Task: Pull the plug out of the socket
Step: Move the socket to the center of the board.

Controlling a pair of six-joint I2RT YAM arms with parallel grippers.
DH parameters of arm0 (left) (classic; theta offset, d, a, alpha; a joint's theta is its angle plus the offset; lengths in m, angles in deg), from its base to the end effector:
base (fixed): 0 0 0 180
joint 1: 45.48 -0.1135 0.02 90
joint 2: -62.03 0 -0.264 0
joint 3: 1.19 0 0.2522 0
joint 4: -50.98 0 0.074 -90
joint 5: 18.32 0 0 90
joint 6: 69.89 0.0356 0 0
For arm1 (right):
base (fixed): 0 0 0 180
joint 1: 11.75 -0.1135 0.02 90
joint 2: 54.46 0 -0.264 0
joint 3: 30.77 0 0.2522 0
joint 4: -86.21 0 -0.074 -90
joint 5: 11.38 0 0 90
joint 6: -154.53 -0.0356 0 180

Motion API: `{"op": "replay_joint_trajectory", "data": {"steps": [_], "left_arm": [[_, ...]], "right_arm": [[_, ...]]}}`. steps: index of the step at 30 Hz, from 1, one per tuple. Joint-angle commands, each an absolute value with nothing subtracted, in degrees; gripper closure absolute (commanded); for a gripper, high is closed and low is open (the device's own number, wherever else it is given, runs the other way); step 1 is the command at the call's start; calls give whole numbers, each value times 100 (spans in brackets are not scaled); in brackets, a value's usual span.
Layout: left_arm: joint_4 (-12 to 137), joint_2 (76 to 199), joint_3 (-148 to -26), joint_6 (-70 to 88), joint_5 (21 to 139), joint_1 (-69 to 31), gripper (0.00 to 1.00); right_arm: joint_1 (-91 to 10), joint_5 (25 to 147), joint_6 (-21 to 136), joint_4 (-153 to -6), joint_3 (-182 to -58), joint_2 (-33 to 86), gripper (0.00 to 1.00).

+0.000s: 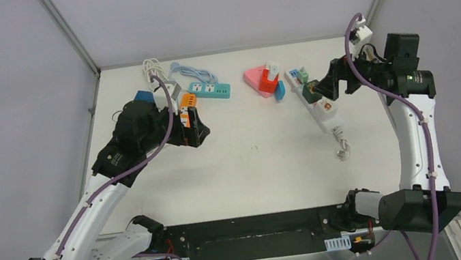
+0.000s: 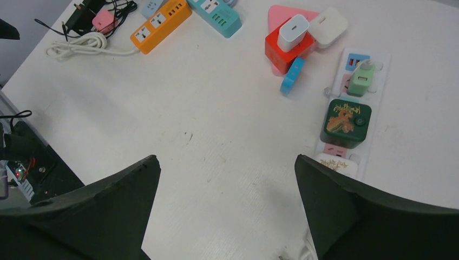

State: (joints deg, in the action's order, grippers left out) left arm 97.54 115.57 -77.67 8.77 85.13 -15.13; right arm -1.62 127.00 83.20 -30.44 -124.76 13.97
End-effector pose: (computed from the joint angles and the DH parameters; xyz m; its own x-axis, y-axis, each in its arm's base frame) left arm 0.1640 -0.1056 0.3806 -0.4718 0.0546 -0.8800 0.5942 0.7571 -0.2715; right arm 0.2288 -0.0138 0.4080 -0.4227 -0.1405 -0.8953 -0.6334 0.7524 0.1810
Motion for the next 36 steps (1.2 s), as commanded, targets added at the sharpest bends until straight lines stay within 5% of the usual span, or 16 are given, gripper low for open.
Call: {"op": "replay_joint_trajectory", "data": {"steps": [1,21,36], "left_arm": [[8946,11289,-7165,373,8714,-1493,1],[6272,11829,-5681,-1080,9136,-1498,1],[5789,11940,-5187,-1206,9193,-1498,1]], "right_arm": [[-173,12915,8546,-3318,-12047,1402,0],[-50,10749,8688,-3989,-11324,2283,0],[-706,9400,8536,-4194,-11553,3348,0]]}}
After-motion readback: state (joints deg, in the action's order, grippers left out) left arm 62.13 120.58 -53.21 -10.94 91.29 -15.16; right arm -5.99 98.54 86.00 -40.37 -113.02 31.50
